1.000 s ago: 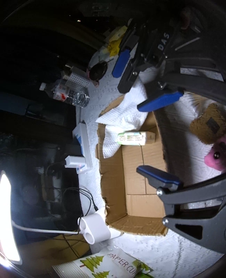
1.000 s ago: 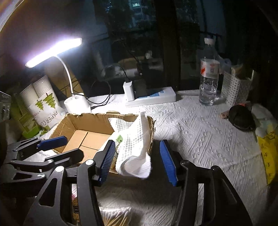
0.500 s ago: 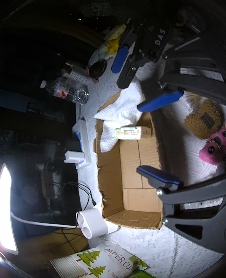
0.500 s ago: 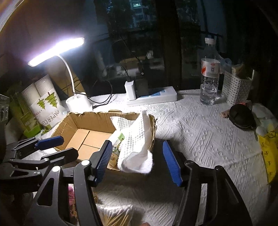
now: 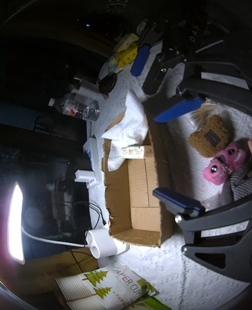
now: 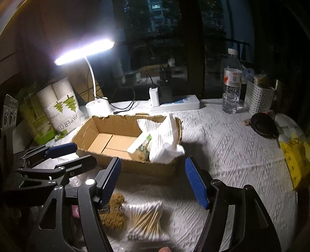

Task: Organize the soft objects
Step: 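Grasp the bag of cotton swabs with the right tool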

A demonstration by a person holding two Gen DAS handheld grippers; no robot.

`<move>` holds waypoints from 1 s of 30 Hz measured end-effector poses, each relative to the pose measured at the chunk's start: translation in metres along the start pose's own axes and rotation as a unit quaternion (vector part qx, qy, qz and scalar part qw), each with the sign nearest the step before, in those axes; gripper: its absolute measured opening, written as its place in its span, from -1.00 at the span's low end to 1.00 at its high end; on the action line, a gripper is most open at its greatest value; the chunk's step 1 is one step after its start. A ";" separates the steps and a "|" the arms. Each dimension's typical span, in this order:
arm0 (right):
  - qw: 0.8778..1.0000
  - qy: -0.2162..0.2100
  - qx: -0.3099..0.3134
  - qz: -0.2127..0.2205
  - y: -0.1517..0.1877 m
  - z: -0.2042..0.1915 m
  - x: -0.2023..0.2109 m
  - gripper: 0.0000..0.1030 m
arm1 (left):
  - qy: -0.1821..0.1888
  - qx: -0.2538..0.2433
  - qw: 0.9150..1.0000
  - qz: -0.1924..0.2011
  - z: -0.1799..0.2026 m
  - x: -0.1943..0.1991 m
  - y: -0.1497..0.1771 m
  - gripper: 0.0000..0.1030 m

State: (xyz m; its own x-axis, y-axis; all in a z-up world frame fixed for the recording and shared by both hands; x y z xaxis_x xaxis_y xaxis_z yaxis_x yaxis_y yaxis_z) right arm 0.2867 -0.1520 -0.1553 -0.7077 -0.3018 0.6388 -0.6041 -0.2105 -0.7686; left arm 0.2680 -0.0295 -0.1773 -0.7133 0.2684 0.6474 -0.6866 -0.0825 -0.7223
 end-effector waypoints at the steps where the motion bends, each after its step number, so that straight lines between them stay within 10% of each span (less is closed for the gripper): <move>1: 1.000 0.001 -0.001 0.000 0.003 0.000 0.002 0.39 | -0.001 0.001 1.000 0.001 0.000 0.003 0.002 0.41; 30: 0.997 0.005 -0.009 -0.079 0.095 -0.012 -0.021 0.39 | -0.034 0.029 0.999 -0.022 -0.033 0.026 0.081 0.42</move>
State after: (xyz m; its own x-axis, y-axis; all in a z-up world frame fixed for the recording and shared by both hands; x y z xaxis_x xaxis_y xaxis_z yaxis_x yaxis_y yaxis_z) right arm 0.2399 -0.1545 -0.2412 -0.6071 -0.2576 0.7517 -0.7142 -0.2376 -0.6583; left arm 0.1987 0.0027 -0.2270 -0.6894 0.2080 0.6939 -0.7225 -0.1285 -0.6793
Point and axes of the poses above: each gripper's, at about its wrist camera, not at the fingertips, and x roughly against the way its jaws point, z to its right, y to its underside, the point moved 10 cm from there along -x, roughly the way its jaws point, and after that the axes turned 5 degrees about y, right-handed, at the moved point
